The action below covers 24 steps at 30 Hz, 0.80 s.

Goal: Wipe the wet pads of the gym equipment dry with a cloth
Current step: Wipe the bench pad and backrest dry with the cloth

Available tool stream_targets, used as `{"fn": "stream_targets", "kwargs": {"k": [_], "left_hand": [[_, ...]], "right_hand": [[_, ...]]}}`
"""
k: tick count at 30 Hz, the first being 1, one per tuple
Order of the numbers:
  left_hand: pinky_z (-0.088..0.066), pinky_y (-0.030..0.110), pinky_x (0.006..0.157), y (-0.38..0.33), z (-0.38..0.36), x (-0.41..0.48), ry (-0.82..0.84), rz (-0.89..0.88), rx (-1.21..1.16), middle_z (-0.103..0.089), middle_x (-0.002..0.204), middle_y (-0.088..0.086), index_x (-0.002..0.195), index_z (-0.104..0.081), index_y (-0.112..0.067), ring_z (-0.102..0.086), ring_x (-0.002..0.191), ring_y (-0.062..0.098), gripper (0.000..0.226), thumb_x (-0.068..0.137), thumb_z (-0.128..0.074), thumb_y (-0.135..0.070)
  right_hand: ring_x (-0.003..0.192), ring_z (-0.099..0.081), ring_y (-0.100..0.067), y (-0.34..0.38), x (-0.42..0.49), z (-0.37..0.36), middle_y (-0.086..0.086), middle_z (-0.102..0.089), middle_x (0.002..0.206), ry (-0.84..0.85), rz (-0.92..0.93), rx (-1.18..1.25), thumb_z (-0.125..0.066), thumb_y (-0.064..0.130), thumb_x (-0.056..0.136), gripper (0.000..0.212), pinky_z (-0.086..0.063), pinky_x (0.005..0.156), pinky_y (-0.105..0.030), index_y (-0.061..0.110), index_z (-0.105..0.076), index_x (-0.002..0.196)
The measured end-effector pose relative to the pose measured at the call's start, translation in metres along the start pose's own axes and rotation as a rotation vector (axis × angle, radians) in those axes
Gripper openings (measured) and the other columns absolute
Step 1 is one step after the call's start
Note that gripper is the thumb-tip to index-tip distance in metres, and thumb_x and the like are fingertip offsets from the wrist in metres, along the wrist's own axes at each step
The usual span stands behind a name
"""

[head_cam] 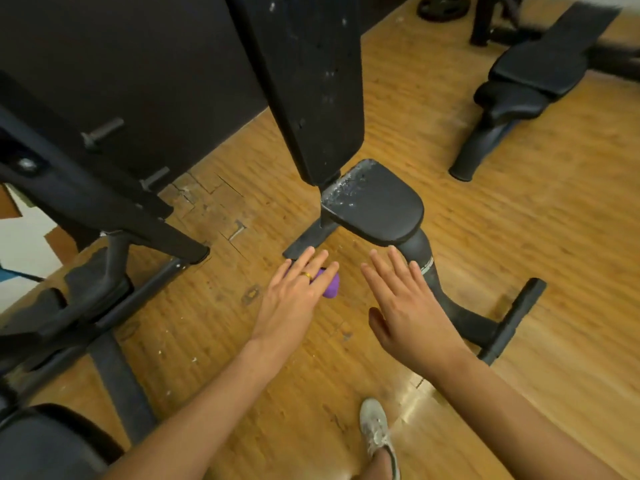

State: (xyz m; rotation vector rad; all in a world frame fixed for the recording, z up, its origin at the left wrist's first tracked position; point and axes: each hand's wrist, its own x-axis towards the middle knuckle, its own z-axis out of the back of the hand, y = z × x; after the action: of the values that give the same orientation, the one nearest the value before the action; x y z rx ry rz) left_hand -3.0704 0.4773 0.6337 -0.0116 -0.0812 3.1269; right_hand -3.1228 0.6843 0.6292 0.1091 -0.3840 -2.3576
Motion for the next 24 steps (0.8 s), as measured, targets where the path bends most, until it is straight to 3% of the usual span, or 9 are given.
{"fn": "stream_targets", "kwargs": {"k": [5, 9, 14, 16, 20, 24], "left_hand": [[-0.044, 0.047, 0.109, -0.019, -0.01, 0.07, 0.023, 0.027, 0.002, -0.054, 0.148, 0.007, 0.138, -0.061, -0.018, -0.045, 0.142, 0.028, 0.085, 0.062, -0.082, 0.011], [-0.038, 0.046, 0.113, -0.046, -0.015, 0.116, 0.078, 0.094, -0.011, -0.049, 0.153, 0.007, 0.144, -0.055, -0.019, -0.038, 0.146, 0.028, 0.089, 0.064, -0.078, 0.013], [-0.007, 0.038, 0.124, -0.087, 0.002, 0.174, 0.067, 0.233, -0.038, -0.012, 0.169, -0.001, 0.16, -0.023, -0.026, -0.002, 0.157, 0.019, 0.09, 0.086, -0.06, 0.008], [-0.013, 0.039, 0.124, -0.099, 0.002, 0.194, 0.003, 0.303, -0.005, -0.022, 0.167, -0.001, 0.158, -0.03, -0.027, -0.011, 0.156, 0.02, 0.093, 0.08, -0.067, 0.009], [-0.049, 0.043, 0.105, -0.1, -0.004, 0.225, -0.039, 0.438, -0.005, -0.059, 0.143, 0.002, 0.137, -0.062, -0.022, -0.051, 0.138, 0.024, 0.095, 0.05, -0.088, 0.007], [-0.05, 0.042, 0.101, -0.086, 0.008, 0.25, -0.147, 0.541, -0.003, -0.062, 0.141, 0.002, 0.135, -0.065, -0.022, -0.054, 0.135, 0.024, 0.098, 0.045, -0.09, 0.008]], "right_hand": [[0.155, -0.009, -0.03, -0.08, 0.054, 0.012, -0.009, -0.027, 0.164, -0.025, 0.093, -0.059, -0.066, 0.023, 0.088, 0.073, -0.016, 0.122, -0.05, 0.012, -0.037, 0.154], [0.155, -0.007, -0.03, -0.134, 0.072, 0.019, -0.01, -0.026, 0.165, 0.03, 0.095, -0.041, -0.065, 0.024, 0.091, 0.071, -0.019, 0.122, -0.052, 0.011, -0.037, 0.154], [0.154, -0.015, -0.031, -0.202, 0.111, 0.043, -0.01, -0.031, 0.163, 0.052, 0.229, -0.037, -0.072, 0.022, 0.085, 0.075, -0.029, 0.119, -0.053, 0.011, -0.041, 0.152], [0.154, -0.016, -0.031, -0.228, 0.131, 0.048, -0.01, -0.033, 0.162, 0.056, 0.274, -0.052, -0.073, 0.022, 0.082, 0.077, -0.027, 0.12, -0.052, 0.012, -0.042, 0.151], [0.152, -0.023, -0.031, -0.258, 0.171, 0.063, -0.011, -0.039, 0.159, 0.02, 0.389, -0.092, -0.079, 0.022, 0.074, 0.079, -0.023, 0.118, -0.048, 0.01, -0.049, 0.146], [0.152, -0.019, -0.029, -0.261, 0.231, 0.073, -0.011, -0.038, 0.159, 0.014, 0.515, -0.18, -0.077, 0.024, 0.074, 0.079, -0.02, 0.115, -0.048, 0.011, -0.049, 0.147]]}}
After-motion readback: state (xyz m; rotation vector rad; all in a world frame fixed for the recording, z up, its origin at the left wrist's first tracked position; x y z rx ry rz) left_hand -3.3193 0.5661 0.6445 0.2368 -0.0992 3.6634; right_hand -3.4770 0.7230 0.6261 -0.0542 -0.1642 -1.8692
